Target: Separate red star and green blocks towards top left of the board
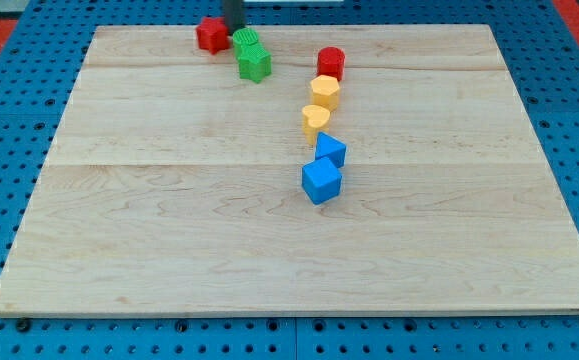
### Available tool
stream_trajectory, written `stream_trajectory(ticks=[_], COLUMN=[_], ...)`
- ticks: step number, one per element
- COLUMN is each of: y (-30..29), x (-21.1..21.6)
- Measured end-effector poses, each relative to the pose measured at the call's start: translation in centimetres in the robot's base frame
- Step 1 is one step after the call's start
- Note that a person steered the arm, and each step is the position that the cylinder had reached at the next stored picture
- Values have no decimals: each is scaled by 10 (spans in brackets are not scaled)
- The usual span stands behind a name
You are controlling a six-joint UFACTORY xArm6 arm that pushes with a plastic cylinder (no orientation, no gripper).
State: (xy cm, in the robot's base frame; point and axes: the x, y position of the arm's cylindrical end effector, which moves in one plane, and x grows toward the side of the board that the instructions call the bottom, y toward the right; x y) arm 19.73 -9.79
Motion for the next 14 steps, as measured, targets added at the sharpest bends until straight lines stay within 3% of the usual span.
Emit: stream_trajectory(ticks=[2,3,5,6,7,10,11,13,14], y=[-78,-39,105,139,157,24,6,125,133], x=[16,17,-5,4,39,31,41,38,74])
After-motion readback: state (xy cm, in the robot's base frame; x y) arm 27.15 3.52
